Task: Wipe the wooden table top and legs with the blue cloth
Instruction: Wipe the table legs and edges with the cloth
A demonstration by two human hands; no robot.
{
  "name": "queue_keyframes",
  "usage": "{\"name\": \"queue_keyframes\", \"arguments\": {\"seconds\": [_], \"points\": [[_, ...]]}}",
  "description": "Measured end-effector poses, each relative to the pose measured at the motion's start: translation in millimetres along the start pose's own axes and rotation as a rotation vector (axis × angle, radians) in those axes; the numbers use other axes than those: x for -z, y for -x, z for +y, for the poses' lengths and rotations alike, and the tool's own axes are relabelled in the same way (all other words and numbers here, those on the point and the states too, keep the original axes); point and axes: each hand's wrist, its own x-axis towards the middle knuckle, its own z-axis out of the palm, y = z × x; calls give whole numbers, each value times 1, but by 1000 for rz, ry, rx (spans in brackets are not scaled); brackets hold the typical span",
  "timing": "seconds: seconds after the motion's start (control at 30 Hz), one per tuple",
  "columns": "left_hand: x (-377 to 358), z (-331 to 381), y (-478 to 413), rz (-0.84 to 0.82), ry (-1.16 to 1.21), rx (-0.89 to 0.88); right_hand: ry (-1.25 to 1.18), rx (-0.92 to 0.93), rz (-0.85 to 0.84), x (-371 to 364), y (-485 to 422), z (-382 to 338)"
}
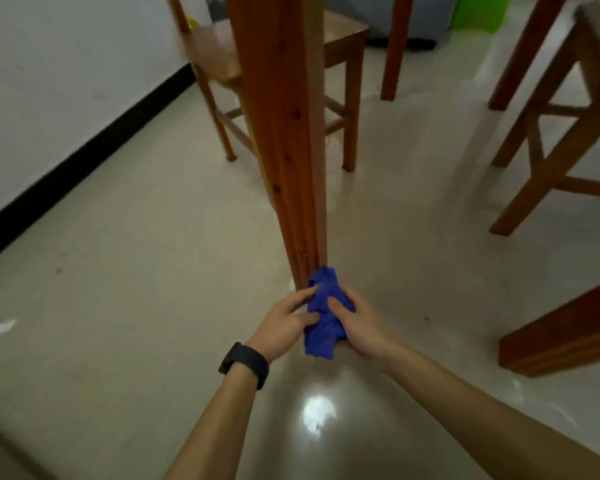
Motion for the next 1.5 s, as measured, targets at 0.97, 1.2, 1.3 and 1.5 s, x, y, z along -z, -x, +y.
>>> {"name": "queue_keyframes", "arguments": {"seconds": [0.97, 1.2, 1.3, 1.5], "points": [[21, 243, 29, 567, 248, -688, 394, 830, 307, -21, 17, -247], [20, 246, 30, 588, 257, -671, 519, 786, 343, -52, 9, -165], [17, 245, 29, 581, 230, -703, 869, 335, 166, -6, -6, -143], [13, 232, 23, 587, 185, -756, 486, 870, 368, -41, 8, -172]]}}
